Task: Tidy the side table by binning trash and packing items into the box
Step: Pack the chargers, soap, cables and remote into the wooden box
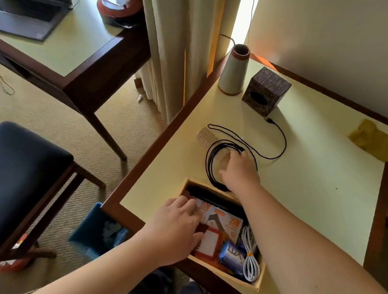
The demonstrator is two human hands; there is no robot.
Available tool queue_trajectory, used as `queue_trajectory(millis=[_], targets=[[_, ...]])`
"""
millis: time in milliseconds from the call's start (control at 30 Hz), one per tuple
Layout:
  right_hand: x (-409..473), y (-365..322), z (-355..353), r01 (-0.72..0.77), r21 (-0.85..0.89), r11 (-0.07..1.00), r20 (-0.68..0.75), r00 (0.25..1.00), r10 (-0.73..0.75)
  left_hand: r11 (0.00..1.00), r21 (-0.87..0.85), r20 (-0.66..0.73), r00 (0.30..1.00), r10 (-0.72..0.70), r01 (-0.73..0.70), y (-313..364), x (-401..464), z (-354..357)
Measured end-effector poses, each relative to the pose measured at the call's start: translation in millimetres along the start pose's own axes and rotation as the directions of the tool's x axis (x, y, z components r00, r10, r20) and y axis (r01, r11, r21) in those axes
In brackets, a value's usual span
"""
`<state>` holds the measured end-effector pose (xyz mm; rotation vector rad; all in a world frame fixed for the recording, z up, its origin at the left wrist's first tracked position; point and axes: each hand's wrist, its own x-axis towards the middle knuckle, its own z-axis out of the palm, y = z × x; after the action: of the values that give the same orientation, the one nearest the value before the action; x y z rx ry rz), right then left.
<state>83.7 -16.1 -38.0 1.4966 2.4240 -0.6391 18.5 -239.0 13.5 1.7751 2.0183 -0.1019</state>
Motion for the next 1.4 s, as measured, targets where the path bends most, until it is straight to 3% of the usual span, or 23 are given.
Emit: queue_trajectory(millis=[67, 233, 367, 500, 600, 700, 767, 833, 967, 1067, 1200, 1300, 1400], targets=[[3.1, 2.3, 5.0, -0.026, 0.004, 1.0, -0.074, 0.997, 0.027, 0.998, 0.023, 0.01, 0.999, 0.051, -0.051, -2.0, -11.2, 7.1], [-7.5, 13.4, -3.2, -0.053, 0.189, 0.98, -0.024, 0.998, 0.059, 0.995, -0.011, -0.036, 0.995, 0.097, -0.098, -2.8, -16.7, 9.9], [-39.4, 31.6, -31.0, 0.018, 0.388, 0.921, -0.144, 0.989, 0.042, 0.996, -0.015, -0.04, 0.995, 0.092, -0.093, 1.0, -15.4, 11.8], [-86.9, 66.1, -55.8, 0.033, 0.553, 0.833, -0.244, 0.962, 0.124, 0.996, -0.004, -0.024, 0.995, 0.094, -0.094, 1.1, -13.0, 14.5], [-129.2, 90.1, -70.8, 0.057, 0.709, 0.703, -0.297, 0.928, 0.225, 0.994, -0.057, -0.053, 0.995, 0.091, -0.094, -0.6, -11.7, 10.7], [-168.1, 107.0, -74.1, 0.087, 0.856, 0.51, -0.263, 0.922, 0.284, 0.984, -0.172, -0.175, 0.984, 0.023, -0.053, -3.6, -12.3, 7.5], [-186.5, 113.2, -64.6, 0.075, 0.915, 0.397, -0.196, 0.942, 0.273, 0.962, -0.272, -0.24, 0.969, -0.064, -0.003, -5.6, -11.6, 4.8], [-200.8, 113.5, -49.4, 0.065, 0.929, 0.364, -0.156, 0.962, 0.226, 0.935, -0.353, -0.285, 0.949, -0.132, 0.025, -6.8, -10.0, 2.1], [-213.3, 94.4, -20.8, 0.051, 0.866, 0.498, -0.107, 0.991, 0.084, 0.931, -0.364, -0.297, 0.95, -0.1, -0.016, -9.9, -8.0, 2.8], [-201.1, 85.8, -0.9, 0.072, 0.774, 0.629, -0.111, 0.994, 0.023, 0.955, -0.296, -0.297, 0.947, -0.121, 0.03, -16.8, -5.3, 4.8], [-179.9, 89.0, 20.9, 0.222, 0.405, 0.887, -0.249, 0.96, -0.126, 0.98, -0.189, -0.311, 0.943, -0.116, 0.058, -26.5, -1.9, 5.8], [-170.3, 91.0, 38.0, 0.309, 0.199, 0.93, -0.328, 0.915, -0.234, 0.991, -0.105, -0.326, 0.939, -0.108, 0.078, -23.7, -1.0, 5.6], [-167.3, 85.9, 46.0, 0.323, 0.109, 0.94, -0.322, 0.906, -0.274, 0.991, -0.095, -0.329, 0.937, -0.119, 0.092, -19.7, -0.5, 5.9]])
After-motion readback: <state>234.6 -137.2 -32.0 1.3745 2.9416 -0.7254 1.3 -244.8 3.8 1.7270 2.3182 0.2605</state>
